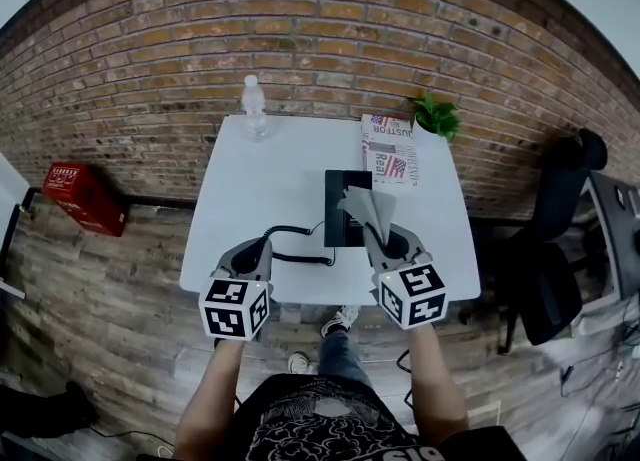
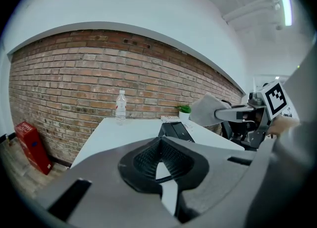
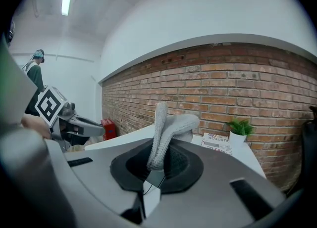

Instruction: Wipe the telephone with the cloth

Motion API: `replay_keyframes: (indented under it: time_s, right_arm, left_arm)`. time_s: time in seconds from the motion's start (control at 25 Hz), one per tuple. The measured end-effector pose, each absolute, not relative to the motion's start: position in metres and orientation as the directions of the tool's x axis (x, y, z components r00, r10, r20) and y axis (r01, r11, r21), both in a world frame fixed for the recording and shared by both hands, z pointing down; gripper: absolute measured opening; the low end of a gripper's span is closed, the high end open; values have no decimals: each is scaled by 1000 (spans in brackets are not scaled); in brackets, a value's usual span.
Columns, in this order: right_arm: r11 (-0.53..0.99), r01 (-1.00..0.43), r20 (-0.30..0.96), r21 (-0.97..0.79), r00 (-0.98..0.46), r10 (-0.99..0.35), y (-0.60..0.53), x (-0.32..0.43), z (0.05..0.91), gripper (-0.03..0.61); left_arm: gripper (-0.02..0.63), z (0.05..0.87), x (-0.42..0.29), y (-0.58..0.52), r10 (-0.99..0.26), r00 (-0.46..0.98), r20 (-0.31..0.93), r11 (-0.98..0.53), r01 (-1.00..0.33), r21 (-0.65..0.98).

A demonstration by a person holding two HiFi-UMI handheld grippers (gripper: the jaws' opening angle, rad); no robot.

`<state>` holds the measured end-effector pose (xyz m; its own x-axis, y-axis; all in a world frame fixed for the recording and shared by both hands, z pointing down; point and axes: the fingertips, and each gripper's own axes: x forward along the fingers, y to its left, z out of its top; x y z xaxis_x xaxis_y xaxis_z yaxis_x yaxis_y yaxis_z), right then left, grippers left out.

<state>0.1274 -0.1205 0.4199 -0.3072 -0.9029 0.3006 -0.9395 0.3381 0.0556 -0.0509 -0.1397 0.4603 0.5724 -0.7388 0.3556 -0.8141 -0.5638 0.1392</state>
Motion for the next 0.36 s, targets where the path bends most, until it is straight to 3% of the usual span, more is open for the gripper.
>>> replay_keyframes:
  time_s: [0.36]
  right_arm:
    - [334, -941, 295, 52, -305, -906, -126, 124, 418, 12]
  left_arm:
    - [6, 459, -57, -147, -742, 572, 350, -563, -815, 137]
